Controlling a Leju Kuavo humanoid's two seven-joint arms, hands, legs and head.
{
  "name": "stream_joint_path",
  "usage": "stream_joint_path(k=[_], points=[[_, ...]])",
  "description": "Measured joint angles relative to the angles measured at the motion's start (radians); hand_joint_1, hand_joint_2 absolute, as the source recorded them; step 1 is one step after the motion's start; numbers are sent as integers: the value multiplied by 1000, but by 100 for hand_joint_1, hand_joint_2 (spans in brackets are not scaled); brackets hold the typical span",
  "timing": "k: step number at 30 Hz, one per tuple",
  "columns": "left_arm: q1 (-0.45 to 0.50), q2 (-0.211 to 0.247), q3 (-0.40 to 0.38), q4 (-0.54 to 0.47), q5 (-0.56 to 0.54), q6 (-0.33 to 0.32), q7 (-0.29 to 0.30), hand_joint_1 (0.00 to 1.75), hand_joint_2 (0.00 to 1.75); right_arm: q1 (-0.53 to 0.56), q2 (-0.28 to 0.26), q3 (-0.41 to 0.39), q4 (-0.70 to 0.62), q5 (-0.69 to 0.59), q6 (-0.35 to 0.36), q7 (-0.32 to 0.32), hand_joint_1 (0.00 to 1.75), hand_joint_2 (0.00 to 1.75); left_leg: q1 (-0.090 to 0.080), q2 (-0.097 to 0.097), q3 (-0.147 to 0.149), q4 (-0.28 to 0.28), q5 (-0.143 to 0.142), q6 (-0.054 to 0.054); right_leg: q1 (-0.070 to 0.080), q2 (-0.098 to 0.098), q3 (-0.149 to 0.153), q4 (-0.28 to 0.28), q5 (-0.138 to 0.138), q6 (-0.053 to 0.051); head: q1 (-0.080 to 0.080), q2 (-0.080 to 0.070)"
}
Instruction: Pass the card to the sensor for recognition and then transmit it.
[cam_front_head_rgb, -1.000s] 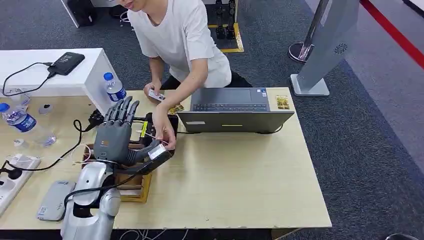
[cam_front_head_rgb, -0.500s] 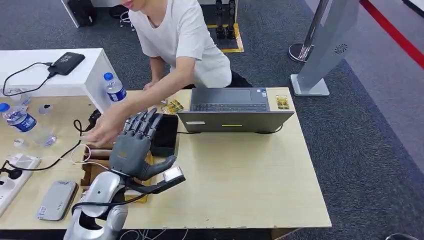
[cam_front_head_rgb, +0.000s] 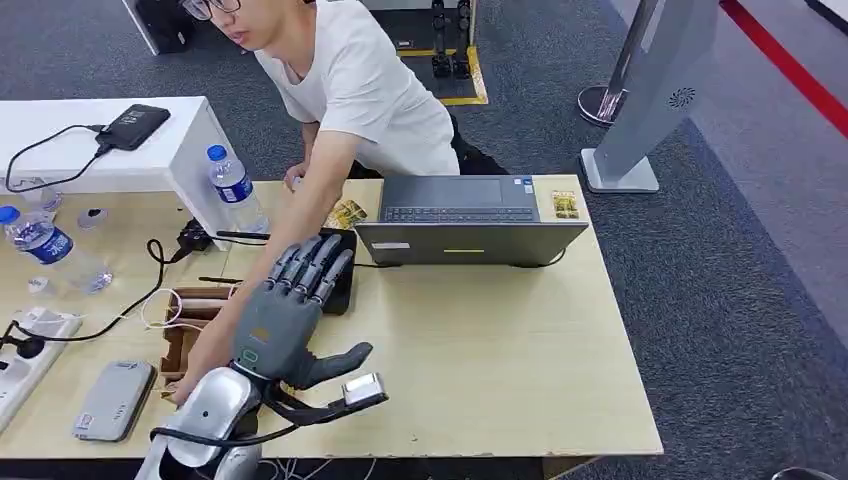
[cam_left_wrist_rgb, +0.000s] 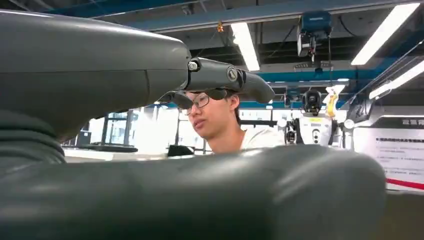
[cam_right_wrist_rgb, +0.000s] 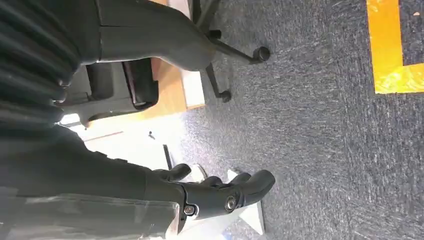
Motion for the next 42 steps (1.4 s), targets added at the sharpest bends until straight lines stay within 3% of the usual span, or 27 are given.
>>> stream_joint_path(k=[10, 11, 42], points=[[40, 62, -70, -46, -3, 37, 44, 0, 0, 0, 0, 8, 0, -31, -7, 4, 0, 175, 0, 0, 0, 0, 0, 0, 0, 0, 0, 0, 0, 0, 0, 0], [40, 65, -72, -48, -3, 37, 45, 0, 175, 0, 0, 8, 0, -31, -7, 4, 0, 175, 0, 0, 0, 0, 0, 0, 0, 0, 0, 0, 0, 0, 0, 0], [192, 121, -92, -161, -3, 67, 23, 0, 175, -3, 0, 82, -43, -89, -3, 59, 0, 175, 0, 1, 0, 0, 0, 0, 0, 2, -1, 0, 0, 0, 0, 0]])
